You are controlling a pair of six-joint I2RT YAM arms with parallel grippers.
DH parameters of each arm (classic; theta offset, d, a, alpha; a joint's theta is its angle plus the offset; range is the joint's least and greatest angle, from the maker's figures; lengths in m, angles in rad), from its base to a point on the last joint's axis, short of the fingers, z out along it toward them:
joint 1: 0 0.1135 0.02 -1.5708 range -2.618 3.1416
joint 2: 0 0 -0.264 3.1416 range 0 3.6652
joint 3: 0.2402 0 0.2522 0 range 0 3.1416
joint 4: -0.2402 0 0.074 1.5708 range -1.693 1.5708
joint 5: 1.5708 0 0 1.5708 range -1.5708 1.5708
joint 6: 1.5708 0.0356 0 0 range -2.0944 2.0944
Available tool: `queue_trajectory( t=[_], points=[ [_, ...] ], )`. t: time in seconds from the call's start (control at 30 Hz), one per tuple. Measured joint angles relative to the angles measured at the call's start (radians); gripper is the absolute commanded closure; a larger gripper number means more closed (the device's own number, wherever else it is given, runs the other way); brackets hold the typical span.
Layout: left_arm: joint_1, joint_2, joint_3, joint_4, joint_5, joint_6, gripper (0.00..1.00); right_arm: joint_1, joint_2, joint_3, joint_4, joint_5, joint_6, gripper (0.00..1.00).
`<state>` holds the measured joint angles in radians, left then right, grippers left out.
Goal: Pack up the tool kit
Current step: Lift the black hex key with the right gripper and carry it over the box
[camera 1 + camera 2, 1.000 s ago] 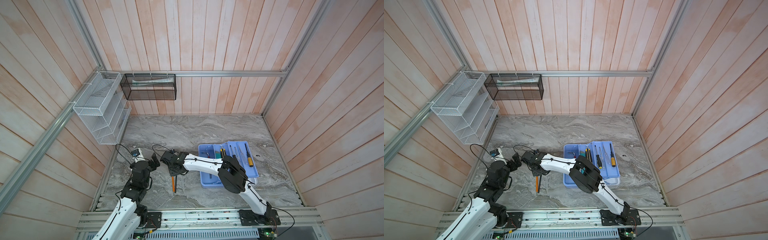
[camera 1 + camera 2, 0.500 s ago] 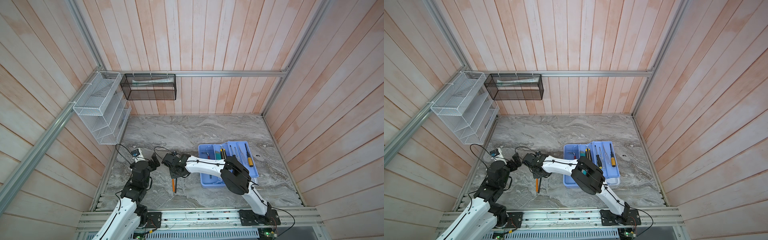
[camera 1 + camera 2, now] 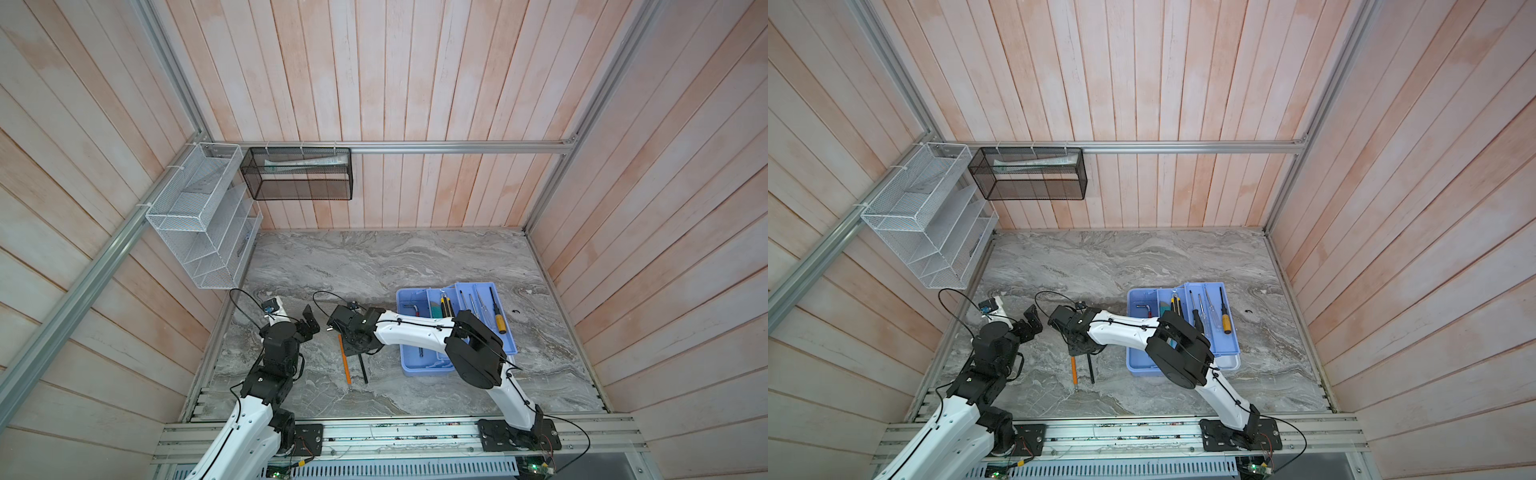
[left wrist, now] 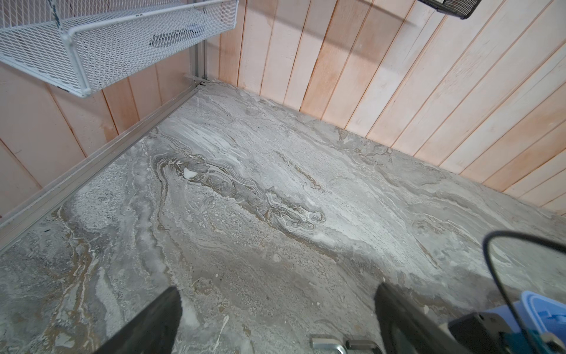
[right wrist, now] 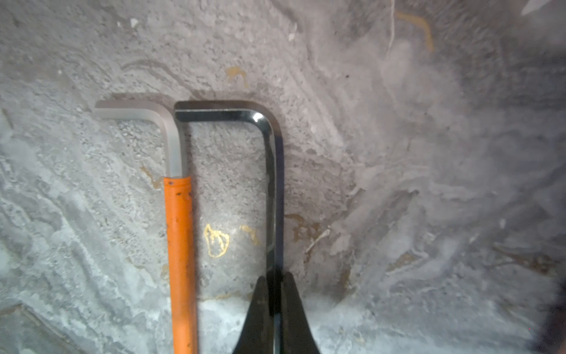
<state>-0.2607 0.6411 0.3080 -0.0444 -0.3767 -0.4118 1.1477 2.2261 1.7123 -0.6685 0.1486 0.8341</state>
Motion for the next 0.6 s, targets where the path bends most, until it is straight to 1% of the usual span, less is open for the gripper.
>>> queue_trajectory(
  t=[0.33, 0.6],
  points=[
    [0.0, 0.0, 0.0, 0.0, 0.0, 0.0, 0.0, -0.035, -0.086, -0.111, -0.01, 0.019, 0.0, 1.0],
    [0.0, 0.0, 0.0, 0.0, 0.0, 0.0, 0.0, -0.047, -0.204, -0.132, -0.012, 0.045, 0.0, 1.0]
  ],
)
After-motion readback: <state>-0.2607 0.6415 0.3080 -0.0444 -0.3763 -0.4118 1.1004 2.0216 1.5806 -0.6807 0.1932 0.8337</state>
